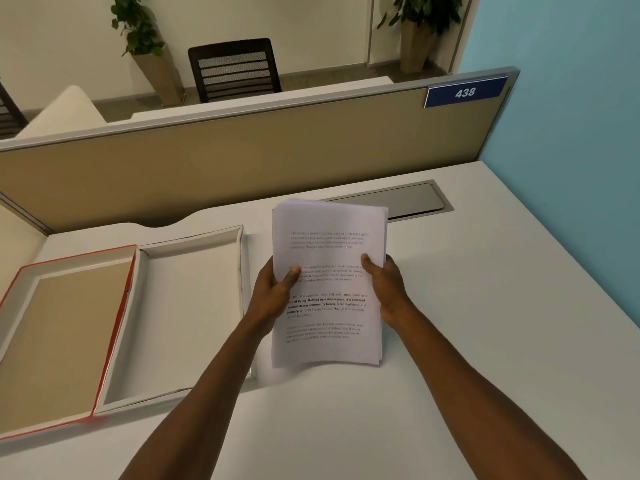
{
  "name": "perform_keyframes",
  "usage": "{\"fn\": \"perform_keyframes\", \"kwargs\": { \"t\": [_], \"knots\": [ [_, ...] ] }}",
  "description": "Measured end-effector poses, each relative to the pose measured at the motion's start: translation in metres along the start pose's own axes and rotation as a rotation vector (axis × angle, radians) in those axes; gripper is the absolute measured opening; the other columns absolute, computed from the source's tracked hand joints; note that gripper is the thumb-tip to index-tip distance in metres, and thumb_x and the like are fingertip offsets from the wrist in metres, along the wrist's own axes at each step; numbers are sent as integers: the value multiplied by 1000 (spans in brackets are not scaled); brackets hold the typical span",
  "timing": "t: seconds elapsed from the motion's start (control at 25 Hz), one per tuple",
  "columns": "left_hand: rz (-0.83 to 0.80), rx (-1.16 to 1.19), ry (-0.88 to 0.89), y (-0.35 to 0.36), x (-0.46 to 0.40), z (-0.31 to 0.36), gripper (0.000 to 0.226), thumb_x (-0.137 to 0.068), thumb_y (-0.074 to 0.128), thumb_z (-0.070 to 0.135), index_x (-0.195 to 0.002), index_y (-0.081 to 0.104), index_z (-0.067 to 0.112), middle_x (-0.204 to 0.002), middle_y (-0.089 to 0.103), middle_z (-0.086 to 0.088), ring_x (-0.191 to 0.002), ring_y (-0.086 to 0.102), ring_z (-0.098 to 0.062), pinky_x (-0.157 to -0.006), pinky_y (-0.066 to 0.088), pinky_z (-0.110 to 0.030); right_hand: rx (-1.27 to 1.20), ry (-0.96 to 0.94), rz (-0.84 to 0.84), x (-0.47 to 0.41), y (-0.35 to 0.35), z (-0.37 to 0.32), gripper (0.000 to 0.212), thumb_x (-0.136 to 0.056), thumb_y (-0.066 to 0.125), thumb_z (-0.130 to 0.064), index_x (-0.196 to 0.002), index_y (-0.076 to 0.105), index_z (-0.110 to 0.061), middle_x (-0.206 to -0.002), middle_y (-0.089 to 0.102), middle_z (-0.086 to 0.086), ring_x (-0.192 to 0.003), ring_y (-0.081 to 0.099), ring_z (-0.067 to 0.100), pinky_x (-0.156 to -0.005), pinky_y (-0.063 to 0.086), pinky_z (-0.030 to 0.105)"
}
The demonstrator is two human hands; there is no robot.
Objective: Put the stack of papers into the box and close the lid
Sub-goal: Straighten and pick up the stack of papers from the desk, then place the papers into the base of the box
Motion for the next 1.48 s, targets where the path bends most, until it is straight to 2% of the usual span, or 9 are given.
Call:
{"fn": "perform_keyframes", "kwargs": {
  "t": [0.16, 0.4, 0.52, 0.64, 0.92, 1.12, 1.28, 1.36, 1.48],
  "knots": [
    [59, 69, 81, -2, 1, 17, 45, -92, 61, 40, -133, 56, 21, -118, 73, -3, -100, 75, -25, -77, 65, -41, 184, -347, 84, 20, 7, -38, 29, -96, 54, -48, -119, 48, -31, -106, 67, -9, -89, 71, 15, -67, 64, 30],
    [90, 97, 102, -3, 17, 11, 53, -85, 72, 31, -135, 57, 23, -122, 72, 1, -111, 70, -26, -90, 61, -52, 199, -532, 3, 45, 2, -40, 43, -88, 66, -39, -125, 48, -27, -110, 65, -6, -100, 68, 9, -74, 63, 27],
    [150, 117, 144, -6, 19, 18, 60, -82, 75, 31, -138, 53, 24, -126, 69, -1, -114, 68, -29, -90, 61, -54, 109, -531, -37, 49, -6, -32, 51, -85, 70, -25, -129, 45, -28, -113, 64, -11, -104, 66, 10, -77, 61, 26],
    [163, 71, 150, 1, 21, 20, 65, -82, 74, 33, -141, 50, 22, -128, 67, -2, -117, 66, -31, -93, 58, -60, 126, -502, -1, 55, -5, -26, 45, -86, 67, -27, -120, 49, -50, -114, 66, -10, -103, 66, 6, -79, 59, 20],
    [155, 19, 130, 2, 25, 3, 56, -91, 68, 24, -142, 45, 27, -132, 63, 2, -121, 62, -26, -97, 56, -60, 257, -542, 35, 60, -7, -18, 37, -92, 61, -29, -113, 42, -52, -115, 63, -5, -101, 66, 6, -75, 59, 17],
    [165, -165, 154, -6, 26, 13, 47, -98, 61, 14, -141, 45, 22, -126, 61, 5, -114, 62, -25, -96, 58, -54, 621, -647, 45, 56, -3, -30, 31, -98, 57, -26, -121, 43, -12, -115, 67, 13, -84, 64, 17, -60, 54, 8],
    [163, -218, 157, -30, 39, 28, 42, -96, 63, 20, -136, 49, 21, -125, 65, 1, -106, 69, -25, -87, 63, -49, 622, -589, 6, 62, 12, -43, 33, -96, 61, -30, -121, 47, -14, -112, 66, 1, -78, 66, 6, -57, 53, 6],
    [192, -170, 109, -52, 47, 34, 41, -94, 67, 23, -132, 52, 25, -123, 69, 0, -101, 73, -24, -84, 64, -47, 550, -552, -31, 67, 27, -48, 33, -94, 65, -29, -121, 50, -17, -113, 66, -3, -84, 67, 2, -62, 56, 10],
    [225, 45, 12, -95, 58, 43, 40, -90, 74, 27, -127, 60, 24, -115, 76, -4, -89, 79, -26, -73, 66, -43, 367, -435, -121, 73, 58, -52, 34, -94, 68, -25, -124, 56, -18, -119, 69, 0, -97, 71, 17, -78, 62, 34]
  ]
}}
Point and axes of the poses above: each hand's wrist, its own x-axis away from the middle knuckle, its own y-axis out of the palm, z = x × y, the point moved 7 cm from there along -x, towards the middle knuckle
